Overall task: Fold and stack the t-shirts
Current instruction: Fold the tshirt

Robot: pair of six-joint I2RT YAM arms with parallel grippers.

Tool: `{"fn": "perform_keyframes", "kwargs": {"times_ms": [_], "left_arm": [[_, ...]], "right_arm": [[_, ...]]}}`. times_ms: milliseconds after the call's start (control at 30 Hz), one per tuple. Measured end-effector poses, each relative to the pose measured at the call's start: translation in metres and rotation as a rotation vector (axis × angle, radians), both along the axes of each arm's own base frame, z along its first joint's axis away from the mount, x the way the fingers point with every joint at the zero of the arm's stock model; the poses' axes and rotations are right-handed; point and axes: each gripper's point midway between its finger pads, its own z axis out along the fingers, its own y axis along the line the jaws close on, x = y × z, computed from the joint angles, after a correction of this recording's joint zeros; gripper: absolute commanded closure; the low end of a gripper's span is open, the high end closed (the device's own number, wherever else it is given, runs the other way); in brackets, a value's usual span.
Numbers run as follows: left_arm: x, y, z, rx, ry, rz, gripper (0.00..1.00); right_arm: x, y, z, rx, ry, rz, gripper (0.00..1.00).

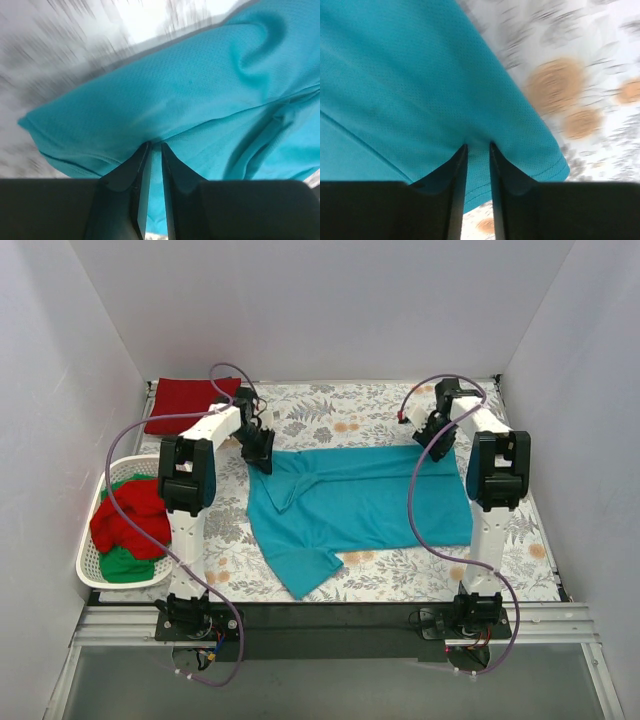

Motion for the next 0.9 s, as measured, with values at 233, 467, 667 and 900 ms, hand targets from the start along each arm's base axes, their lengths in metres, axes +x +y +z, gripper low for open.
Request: {"fn": "perform_keyframes", "kwargs": {"times_ms": [233,467,667,900], "left_arm": [[0.109,0.011,0.015,-0.049,-0.214,0.026,0.62],[0.084,0.012,0.061,-0.106,-0.288,-0.103,0.58],[-0.028,0.005,0.126,-0.207,-0.33,-0.308,0.58],[-0.142,0.0,0.111,-0.229,-0.308,-0.521,0.58]], "right_arm": [[0.066,0.005,0.011,0.028,-0.144,-0.08,0.43],[0.023,0.017,0.06,0.098,-0.164,-0.04,0.43],[-0.056,0.03,0.122,0.131,-0.227,0.049,0.54],[-0.144,0.054,0.071,0.116,-0.034,0.158,0.57]]}}
